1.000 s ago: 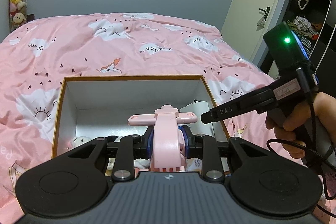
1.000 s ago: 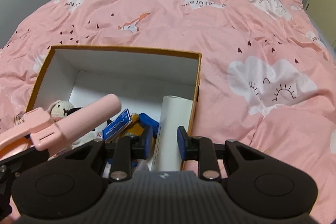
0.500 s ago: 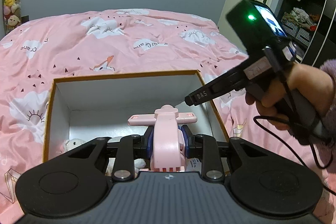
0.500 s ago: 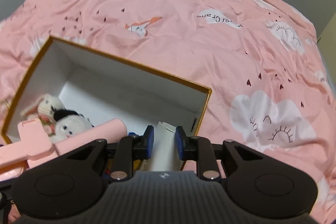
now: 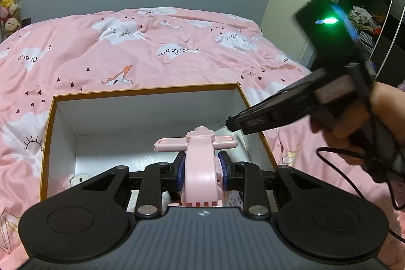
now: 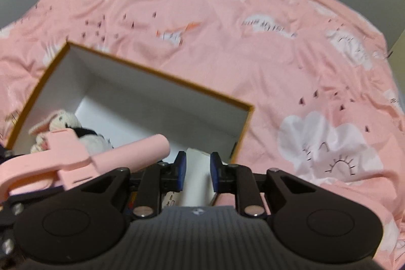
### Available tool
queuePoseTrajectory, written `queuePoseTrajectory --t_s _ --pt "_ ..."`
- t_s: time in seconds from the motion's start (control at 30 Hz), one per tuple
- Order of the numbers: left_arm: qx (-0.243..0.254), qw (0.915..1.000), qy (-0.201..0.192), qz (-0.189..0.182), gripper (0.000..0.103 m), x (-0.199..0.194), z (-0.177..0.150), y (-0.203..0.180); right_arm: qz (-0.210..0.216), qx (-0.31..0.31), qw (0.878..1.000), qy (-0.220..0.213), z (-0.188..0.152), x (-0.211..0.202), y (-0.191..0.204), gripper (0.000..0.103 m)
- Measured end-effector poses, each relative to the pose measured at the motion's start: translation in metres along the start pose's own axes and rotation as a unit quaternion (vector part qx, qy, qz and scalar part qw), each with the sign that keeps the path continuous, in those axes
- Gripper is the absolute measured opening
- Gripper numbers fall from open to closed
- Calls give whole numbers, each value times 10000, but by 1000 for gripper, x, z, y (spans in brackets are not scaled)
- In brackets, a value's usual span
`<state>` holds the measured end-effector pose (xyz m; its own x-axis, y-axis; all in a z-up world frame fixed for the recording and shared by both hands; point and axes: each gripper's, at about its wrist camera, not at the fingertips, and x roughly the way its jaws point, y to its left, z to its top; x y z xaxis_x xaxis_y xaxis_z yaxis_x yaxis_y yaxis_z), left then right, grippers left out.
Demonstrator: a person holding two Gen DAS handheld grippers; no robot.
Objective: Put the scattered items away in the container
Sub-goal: 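Lower the phone stand and carton into the box and open both tools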
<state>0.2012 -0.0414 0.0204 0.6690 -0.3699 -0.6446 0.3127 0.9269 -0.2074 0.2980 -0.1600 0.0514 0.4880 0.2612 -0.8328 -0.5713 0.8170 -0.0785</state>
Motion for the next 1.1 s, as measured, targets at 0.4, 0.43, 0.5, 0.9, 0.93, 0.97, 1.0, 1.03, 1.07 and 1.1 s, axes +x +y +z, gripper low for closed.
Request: queuePoseTrajectory --t_s 0.4,0.43,0.5,0.9,0.93,0.97,1.0,1.03,1.07,1.1 --pt "-263 9986 -128 -436 31 20 14 -16 163 564 9968 -542 -41 -47 -20 22" --pt "-280 9985 -89 -455 31 23 15 -18 172 572 9967 -550 -42 -48 -20 22" --pt "-351 9983 -19 -473 31 29 16 -21 178 578 9965 -581 -46 -49 -21 22" --pt "-1405 9877 451 -515 31 47 15 -8 335 843 9943 -563 -65 -45 -26 22" --pt "-1456 9864 539 -539 31 49 14 -8 343 859 9941 -563 -66 -45 -27 22" --pt "-1506 9850 621 -567 31 51 12 -7 347 877 9940 -562 -67 -44 -27 22" --pt "-1561 9835 695 -593 31 54 9 -6 354 894 9938 -557 -68 -44 -28 22" --pt "-1620 9818 767 -620 31 58 6 -5 360 909 9937 -549 -70 -44 -28 22" --pt "-1676 9802 834 -648 30 61 4 -4 362 923 9936 -539 -71 -44 -28 22" --pt "-1728 9786 894 -671 30 63 1 -4 365 930 9936 -532 -72 -44 -28 22"
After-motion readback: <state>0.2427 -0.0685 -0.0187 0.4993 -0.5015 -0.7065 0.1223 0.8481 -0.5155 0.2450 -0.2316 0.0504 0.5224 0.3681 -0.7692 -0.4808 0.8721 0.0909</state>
